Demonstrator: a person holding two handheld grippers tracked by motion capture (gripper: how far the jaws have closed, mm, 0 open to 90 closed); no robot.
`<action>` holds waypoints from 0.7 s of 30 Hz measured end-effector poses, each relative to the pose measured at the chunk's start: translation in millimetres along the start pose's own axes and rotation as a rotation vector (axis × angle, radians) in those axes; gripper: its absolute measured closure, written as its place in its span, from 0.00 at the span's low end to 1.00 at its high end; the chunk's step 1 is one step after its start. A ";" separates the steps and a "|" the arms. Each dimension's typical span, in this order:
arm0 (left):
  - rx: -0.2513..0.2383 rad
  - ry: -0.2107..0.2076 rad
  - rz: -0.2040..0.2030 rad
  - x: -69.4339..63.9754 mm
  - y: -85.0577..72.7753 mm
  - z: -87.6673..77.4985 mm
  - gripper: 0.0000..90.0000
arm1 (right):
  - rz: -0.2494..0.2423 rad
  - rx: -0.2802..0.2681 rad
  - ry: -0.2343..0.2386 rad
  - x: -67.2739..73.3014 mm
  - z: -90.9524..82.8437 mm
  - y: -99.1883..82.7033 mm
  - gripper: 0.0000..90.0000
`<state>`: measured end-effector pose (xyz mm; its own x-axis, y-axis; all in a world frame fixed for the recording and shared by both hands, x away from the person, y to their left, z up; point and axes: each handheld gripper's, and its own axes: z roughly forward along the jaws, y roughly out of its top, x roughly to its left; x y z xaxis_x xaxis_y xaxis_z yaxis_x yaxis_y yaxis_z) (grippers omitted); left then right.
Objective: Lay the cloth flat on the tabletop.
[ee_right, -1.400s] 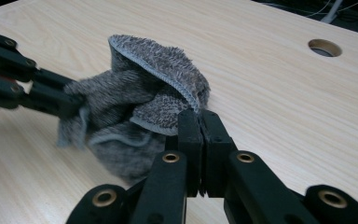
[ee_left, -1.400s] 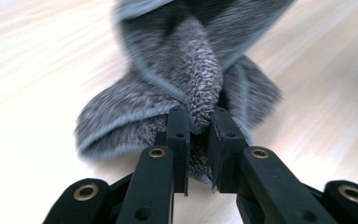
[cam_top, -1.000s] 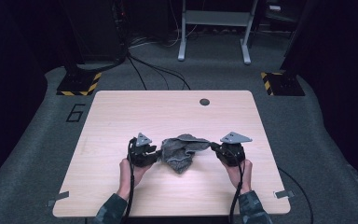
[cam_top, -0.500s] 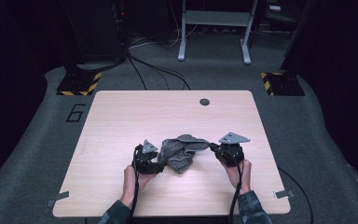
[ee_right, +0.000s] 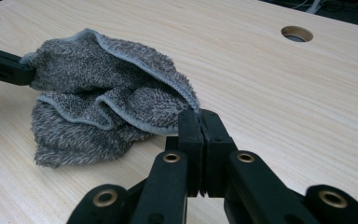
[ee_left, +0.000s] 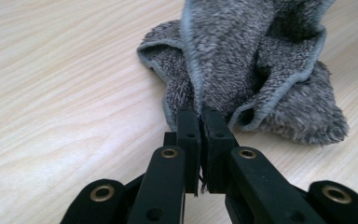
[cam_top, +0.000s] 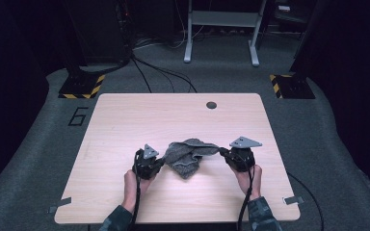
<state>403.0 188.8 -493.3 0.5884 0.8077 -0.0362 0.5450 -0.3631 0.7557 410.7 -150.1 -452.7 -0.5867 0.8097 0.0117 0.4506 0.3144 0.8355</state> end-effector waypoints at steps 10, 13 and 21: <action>-0.002 -0.006 -0.001 11.4 -2.8 -13.5 0.97 | 0.034 0.005 0.017 -7.4 -6.2 -7.2 0.99; -0.003 -0.012 0.001 15.7 -3.3 -17.9 0.97 | 0.051 0.008 0.028 -11.1 -9.3 -11.0 0.99; 0.013 -0.015 0.024 18.0 -6.0 -21.4 0.97 | 0.058 0.017 0.031 -12.0 -14.1 -16.9 0.99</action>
<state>397.5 215.4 -484.4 0.6102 0.7917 -0.0284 0.5385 -0.3882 0.7478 400.7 -172.1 -459.2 -0.5798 0.8111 0.0772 0.4955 0.2758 0.8237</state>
